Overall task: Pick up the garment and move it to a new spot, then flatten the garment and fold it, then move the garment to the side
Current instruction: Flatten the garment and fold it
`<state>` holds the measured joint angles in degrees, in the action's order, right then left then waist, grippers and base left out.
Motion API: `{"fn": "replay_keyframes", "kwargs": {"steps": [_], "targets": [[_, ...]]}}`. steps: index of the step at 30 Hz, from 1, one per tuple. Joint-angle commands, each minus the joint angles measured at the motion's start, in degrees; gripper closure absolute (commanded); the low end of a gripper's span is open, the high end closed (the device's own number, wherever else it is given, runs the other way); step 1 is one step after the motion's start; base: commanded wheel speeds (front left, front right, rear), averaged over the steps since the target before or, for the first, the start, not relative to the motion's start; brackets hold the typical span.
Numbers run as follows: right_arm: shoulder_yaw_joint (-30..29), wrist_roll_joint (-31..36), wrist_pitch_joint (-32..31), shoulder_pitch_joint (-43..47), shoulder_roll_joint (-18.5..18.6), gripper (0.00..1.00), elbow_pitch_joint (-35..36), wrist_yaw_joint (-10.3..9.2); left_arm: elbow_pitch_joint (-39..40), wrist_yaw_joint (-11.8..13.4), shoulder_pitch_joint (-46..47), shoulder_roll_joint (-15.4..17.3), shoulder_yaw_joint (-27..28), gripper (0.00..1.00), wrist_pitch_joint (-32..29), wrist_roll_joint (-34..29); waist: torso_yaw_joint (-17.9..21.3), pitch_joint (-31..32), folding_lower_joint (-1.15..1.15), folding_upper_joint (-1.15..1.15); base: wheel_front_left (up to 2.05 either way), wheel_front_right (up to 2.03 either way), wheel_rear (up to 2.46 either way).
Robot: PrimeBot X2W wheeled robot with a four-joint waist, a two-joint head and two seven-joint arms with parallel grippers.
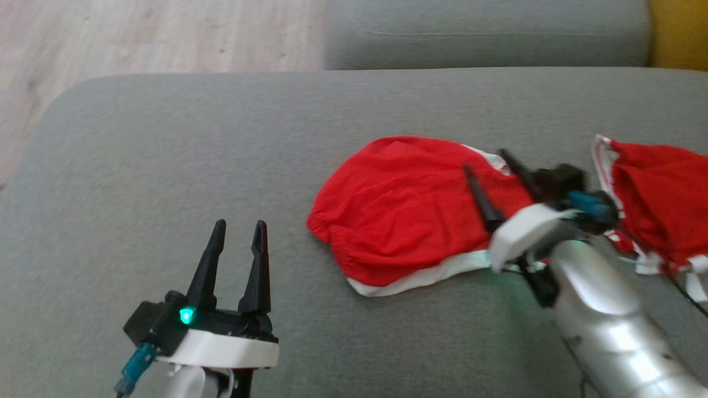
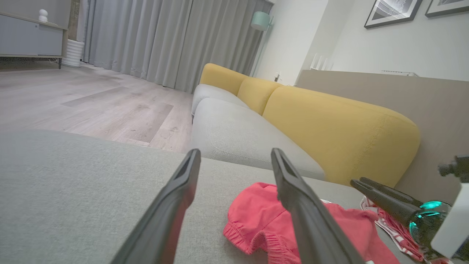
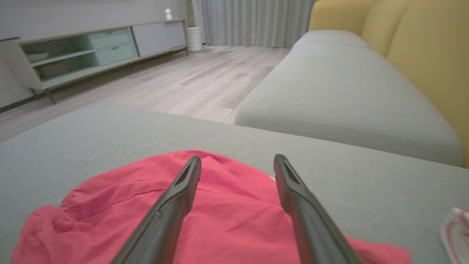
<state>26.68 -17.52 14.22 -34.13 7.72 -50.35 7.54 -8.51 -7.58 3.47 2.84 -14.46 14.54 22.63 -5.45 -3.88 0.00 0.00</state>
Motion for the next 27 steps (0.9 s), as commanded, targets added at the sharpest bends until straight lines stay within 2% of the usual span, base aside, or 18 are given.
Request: {"fn": "replay_keyframes", "kwargs": {"steps": [1,5,12,19,27], "targets": [[-2.1,0.0,0.7,1.9,0.8,0.00,3.8,-0.05,2.2,0.1,2.5,0.0,2.5,0.00,0.5,-0.6,2.0,0.4,0.00,0.00,0.00,0.00,0.00],[-10.3,1.7,0.8,8.5,1.5,0.00,12.0,-0.05,2.2,0.1,2.2,0.0,2.8,0.00,0.5,-0.9,3.9,0.5,0.00,0.00,0.00,0.00,0.00],[-22.4,6.0,0.8,21.0,-1.6,0.00,23.2,-0.05,0.8,0.1,2.1,0.0,2.4,0.00,0.5,-1.4,5.1,0.4,0.00,0.00,0.00,0.00,0.00],[-23.2,8.5,0.5,25.2,-3.7,0.00,25.6,-0.05,-0.6,0.1,2.1,0.0,1.8,0.00,0.5,-1.8,6.1,0.2,0.00,0.00,0.00,0.00,0.00],[-23.9,9.9,-4.1,26.5,-4.6,0.00,21.7,-0.05,-0.2,0.1,2.7,0.0,1.0,0.00,0.5,-1.1,5.0,0.2,0.00,0.00,0.00,0.00,0.00]]}}
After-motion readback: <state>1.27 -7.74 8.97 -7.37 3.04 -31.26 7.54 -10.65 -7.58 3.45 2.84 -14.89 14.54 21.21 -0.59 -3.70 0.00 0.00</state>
